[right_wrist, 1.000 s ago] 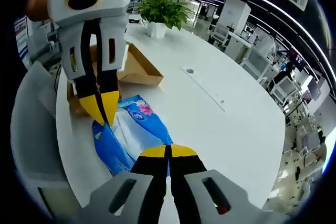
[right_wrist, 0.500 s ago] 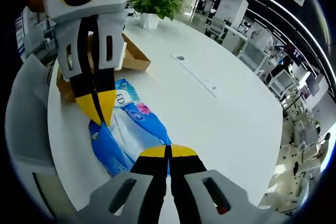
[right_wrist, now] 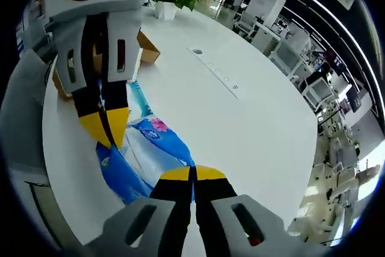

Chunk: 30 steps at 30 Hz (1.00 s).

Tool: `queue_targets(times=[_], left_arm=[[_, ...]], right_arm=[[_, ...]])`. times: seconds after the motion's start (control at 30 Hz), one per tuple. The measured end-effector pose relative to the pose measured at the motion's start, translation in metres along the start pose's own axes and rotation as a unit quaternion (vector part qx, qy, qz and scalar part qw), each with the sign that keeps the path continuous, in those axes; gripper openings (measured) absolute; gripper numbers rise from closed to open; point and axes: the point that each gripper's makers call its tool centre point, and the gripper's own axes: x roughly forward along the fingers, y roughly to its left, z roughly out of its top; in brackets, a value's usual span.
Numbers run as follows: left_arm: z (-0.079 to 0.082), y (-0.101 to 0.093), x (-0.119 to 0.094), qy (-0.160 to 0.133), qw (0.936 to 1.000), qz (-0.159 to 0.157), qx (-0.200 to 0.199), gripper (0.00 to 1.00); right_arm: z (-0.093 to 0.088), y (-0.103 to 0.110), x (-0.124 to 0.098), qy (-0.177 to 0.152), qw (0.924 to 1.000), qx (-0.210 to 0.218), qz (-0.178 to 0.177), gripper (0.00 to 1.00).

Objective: Operate the shoe box by opening the lid, removing the specified soft item, and placing it in the target area until the item is outside and the box remains undamaged.

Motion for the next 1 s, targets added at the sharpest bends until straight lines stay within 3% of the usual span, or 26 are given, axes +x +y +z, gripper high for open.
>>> queue_targets(times=[0.33, 0.73, 1.0], left_arm=[[0.009, 0.005, 0.031, -0.015, 0.9999, -0.004, 0.002, 0.0], [-0.014, 0.006, 0.055, -0.012, 0.9999, 0.002, -0.01, 0.0], [-0.017, 0.006, 0.062, -0.015, 0.9998, 0.005, -0.011, 0.0]], right_arm=[[-0.03, -0.016, 0.008, 0.03, 0.9992, -0.013, -0.024, 0.0], [-0.049, -0.003, 0.031, 0.051, 0.9977, -0.034, -0.028, 0.0], [-0.054, -0.002, 0.035, 0.059, 0.997, -0.038, -0.034, 0.0]])
